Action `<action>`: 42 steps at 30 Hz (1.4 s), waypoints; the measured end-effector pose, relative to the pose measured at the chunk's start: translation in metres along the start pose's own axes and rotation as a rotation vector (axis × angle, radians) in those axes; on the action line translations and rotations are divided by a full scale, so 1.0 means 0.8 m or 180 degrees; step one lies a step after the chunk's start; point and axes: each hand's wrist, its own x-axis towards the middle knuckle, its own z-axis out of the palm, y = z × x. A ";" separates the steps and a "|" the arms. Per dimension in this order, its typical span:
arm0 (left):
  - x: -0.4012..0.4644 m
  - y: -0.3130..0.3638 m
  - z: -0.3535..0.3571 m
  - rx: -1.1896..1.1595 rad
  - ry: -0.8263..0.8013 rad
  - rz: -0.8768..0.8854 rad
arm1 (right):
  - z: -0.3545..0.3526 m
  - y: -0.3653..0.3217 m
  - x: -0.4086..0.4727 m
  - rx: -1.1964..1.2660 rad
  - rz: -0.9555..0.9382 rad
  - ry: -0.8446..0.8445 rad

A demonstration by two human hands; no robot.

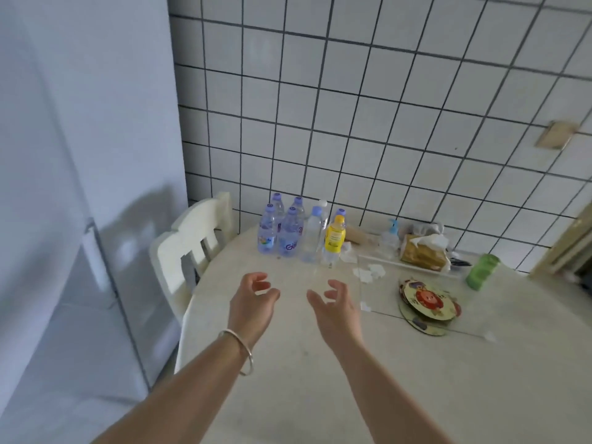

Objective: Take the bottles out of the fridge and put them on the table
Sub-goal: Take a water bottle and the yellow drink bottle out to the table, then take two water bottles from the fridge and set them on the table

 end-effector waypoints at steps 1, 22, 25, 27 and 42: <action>-0.016 0.000 -0.013 -0.0061 -0.0011 0.0028 | 0.001 -0.006 -0.021 -0.0021 -0.0060 -0.0012; -0.289 -0.075 -0.295 -0.0242 -0.0552 0.0481 | 0.067 -0.075 -0.442 -0.0027 -0.0187 0.0360; -0.310 -0.082 -0.341 -0.0266 -0.0375 0.0608 | 0.092 -0.094 -0.477 -0.0004 -0.0300 0.0177; -0.321 -0.085 -0.377 -0.0189 -0.0129 0.0742 | 0.114 -0.110 -0.500 -0.0003 -0.0410 -0.0008; -0.243 -0.142 -0.694 -0.0199 0.0934 0.0881 | 0.395 -0.277 -0.593 0.0206 -0.0898 -0.1111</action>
